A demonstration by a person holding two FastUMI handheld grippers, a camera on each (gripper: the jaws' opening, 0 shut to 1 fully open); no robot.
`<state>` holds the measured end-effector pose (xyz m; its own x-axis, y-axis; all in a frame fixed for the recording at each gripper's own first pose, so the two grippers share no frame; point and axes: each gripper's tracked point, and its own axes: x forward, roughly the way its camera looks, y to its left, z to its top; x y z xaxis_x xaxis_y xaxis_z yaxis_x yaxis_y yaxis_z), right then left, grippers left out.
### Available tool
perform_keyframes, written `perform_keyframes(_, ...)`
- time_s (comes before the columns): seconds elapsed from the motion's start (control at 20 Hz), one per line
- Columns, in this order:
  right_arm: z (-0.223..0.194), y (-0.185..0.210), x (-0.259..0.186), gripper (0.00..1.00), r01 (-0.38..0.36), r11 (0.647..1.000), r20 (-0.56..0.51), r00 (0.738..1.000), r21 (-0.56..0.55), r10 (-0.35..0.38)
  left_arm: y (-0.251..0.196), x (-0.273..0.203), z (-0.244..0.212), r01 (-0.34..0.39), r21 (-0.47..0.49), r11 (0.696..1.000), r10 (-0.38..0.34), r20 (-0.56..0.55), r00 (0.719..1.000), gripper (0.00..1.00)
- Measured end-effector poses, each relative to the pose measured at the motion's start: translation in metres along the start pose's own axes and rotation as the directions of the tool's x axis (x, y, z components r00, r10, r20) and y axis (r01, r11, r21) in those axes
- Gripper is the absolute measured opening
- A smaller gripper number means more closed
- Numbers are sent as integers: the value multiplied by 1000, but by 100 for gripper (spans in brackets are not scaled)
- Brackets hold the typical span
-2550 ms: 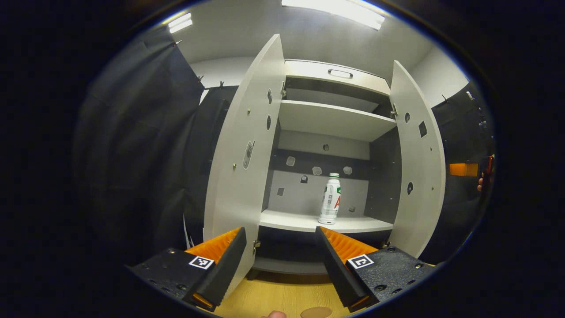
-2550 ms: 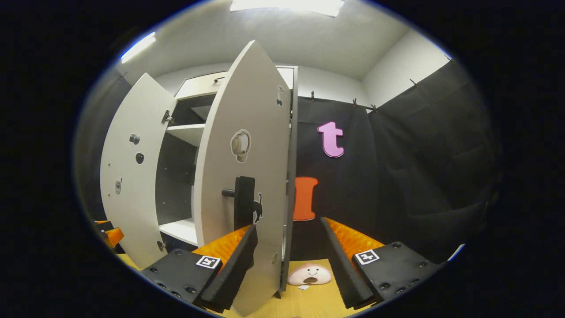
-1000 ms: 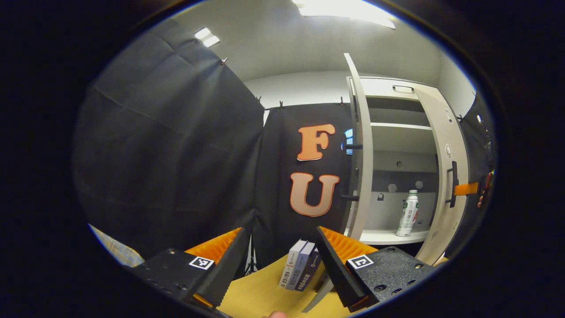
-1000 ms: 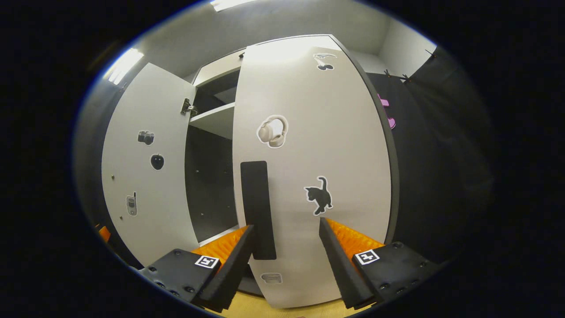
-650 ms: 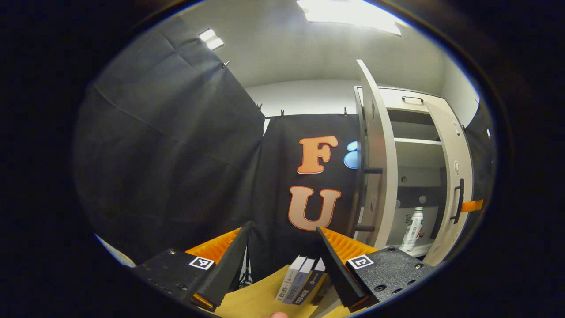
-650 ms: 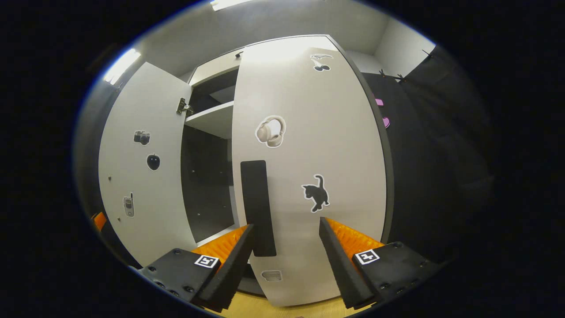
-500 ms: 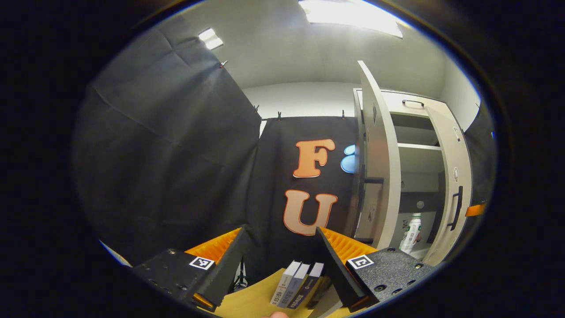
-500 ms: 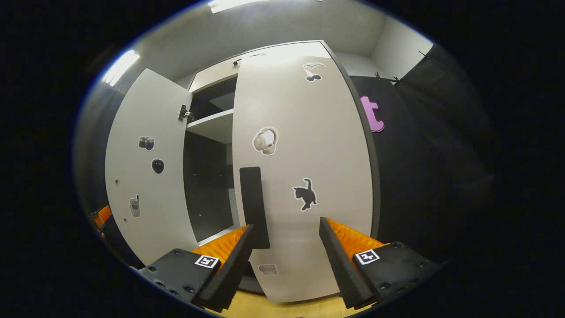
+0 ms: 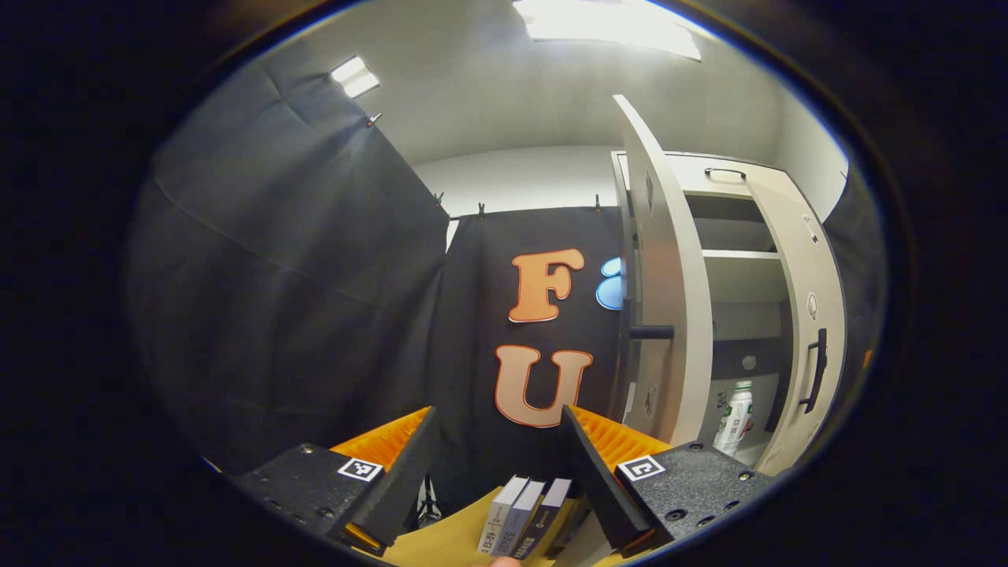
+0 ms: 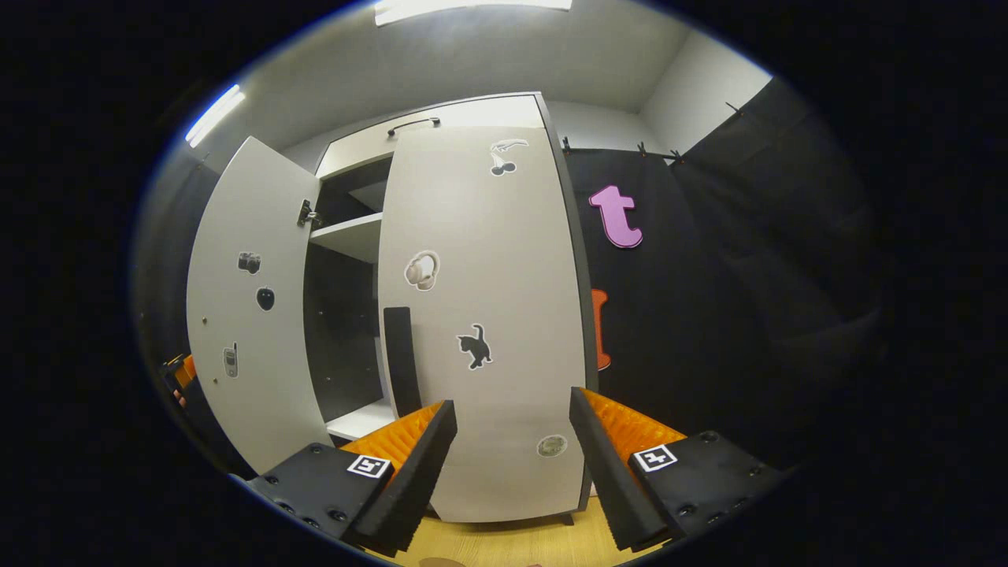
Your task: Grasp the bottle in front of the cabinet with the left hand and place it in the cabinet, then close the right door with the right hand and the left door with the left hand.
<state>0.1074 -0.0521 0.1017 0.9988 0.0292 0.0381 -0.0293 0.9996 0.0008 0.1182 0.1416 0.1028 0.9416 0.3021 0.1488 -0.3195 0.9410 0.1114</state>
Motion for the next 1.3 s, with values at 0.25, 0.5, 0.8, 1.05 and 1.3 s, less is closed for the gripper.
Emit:
perform_keyframes(0.25, -5, -15, -8, 96, -3, 1000, -17, 1000, 2, 3, -24, -9, 3, 45, 15, 999, -45, -15, 999, 96)
perform_keyframes(0.5, -9, -29, -18, 96, -11, 1000, -35, 999, 6, 11, -68, -22, 6, 112, 30, 993, -111, -20, 994, 96)
perform_keyframes(0.8, -12, -49, -31, 96, 3, 1000, -47, 999, 5, -3, -123, -30, 2, 181, 26, 983, -181, -6, 983, 87)
perform_keyframes(1.05, -6, -61, -40, 96, 28, 1000, -34, 999, 10, -28, -170, -25, 0, 284, -13, 959, -284, -23, 958, 94)
perform_keyframes(1.3, -9, -70, -49, 96, 55, 998, -39, 998, 25, -54, -207, -23, 0, 344, -16, 939, -345, -24, 938, 94)
